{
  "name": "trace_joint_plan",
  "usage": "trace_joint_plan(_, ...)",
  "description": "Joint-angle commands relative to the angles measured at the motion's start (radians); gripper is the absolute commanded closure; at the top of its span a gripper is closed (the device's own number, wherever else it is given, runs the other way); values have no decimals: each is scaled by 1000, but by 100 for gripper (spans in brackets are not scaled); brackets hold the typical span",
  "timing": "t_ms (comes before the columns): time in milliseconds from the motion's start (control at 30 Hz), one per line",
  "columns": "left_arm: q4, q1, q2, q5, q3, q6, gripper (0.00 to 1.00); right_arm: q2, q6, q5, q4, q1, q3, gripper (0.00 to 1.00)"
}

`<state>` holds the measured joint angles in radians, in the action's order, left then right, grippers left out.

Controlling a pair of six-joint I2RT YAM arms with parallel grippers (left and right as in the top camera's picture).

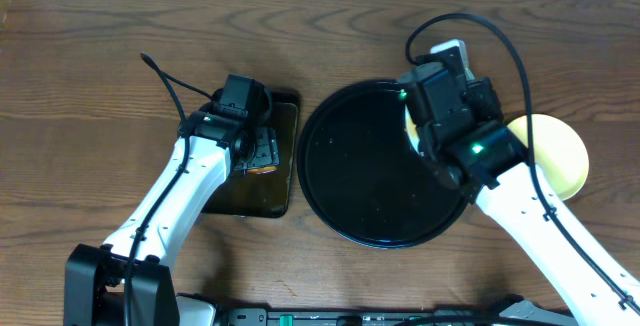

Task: Clean dirty plates on tray and stack at the side
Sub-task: 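Lift the pale green plate with the right gripper and carry it right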

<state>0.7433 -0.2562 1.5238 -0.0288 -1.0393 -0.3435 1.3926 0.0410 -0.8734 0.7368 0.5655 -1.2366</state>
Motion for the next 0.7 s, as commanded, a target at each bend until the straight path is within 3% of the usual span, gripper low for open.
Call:
trace_joint_plan(0,0,2,-1,2,0,-10,19,-17,13,-125,-8,25,-4,99)
trace_joint_plan(300,0,2,-1,2,0,-10,20,-17,12,-124,-14,14,-4,99)
trace_joint_plan(433,0,2,-1,2,0,-10,20,-17,-60,-111,40,-38,-4,99)
trace_joint_plan(667,0,2,-1,2,0,-10,20,-17,-252,326,168,-259,-4,95)
